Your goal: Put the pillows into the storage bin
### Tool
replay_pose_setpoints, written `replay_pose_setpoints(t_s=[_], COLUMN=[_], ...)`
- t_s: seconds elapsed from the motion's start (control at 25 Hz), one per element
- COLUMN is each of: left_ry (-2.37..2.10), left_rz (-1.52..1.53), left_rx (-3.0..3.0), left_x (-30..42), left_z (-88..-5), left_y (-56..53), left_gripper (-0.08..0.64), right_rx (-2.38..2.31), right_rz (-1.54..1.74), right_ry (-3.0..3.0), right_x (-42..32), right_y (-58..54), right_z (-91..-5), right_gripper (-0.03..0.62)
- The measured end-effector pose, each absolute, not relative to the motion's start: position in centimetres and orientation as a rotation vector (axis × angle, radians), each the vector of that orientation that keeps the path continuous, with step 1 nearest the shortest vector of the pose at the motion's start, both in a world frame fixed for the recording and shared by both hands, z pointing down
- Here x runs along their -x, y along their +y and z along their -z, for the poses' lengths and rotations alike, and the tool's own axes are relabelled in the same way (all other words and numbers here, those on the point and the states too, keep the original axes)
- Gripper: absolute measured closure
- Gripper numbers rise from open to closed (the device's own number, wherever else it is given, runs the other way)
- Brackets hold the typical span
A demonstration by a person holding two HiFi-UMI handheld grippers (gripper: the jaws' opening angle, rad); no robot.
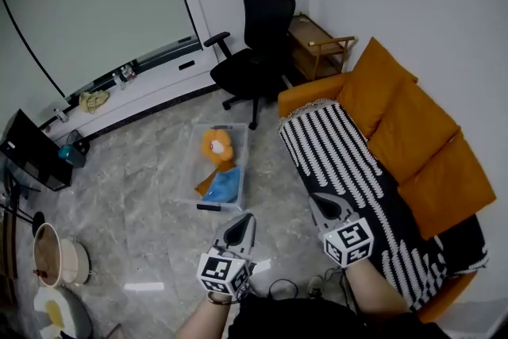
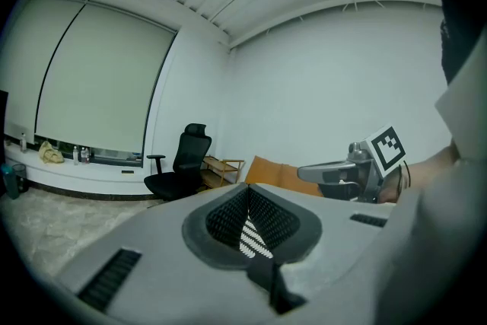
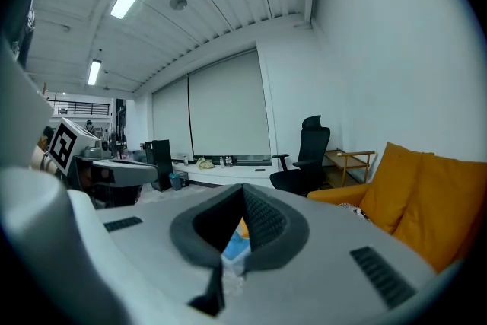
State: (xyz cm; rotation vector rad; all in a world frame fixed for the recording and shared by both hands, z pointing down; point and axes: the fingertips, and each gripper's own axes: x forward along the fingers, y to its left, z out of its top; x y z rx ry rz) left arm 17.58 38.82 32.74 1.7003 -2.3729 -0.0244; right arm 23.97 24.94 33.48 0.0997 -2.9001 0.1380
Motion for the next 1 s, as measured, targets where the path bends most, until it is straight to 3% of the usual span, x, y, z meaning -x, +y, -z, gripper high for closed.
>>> replay_pose_setpoints(t_s=[1.0], left_ry=[-2.324], left_rz=[0.0], left_rx=[-1.748], left_x=[-12.9], left_z=[-33.0], left_y=[39.4], left_gripper=[0.554], right_rx=[-0.198], right_rz=[-0.212], right_ry=[-2.873], right_x=[-20.9], right_y=[25.1], right_z=[-34.7], right_gripper=[0.589])
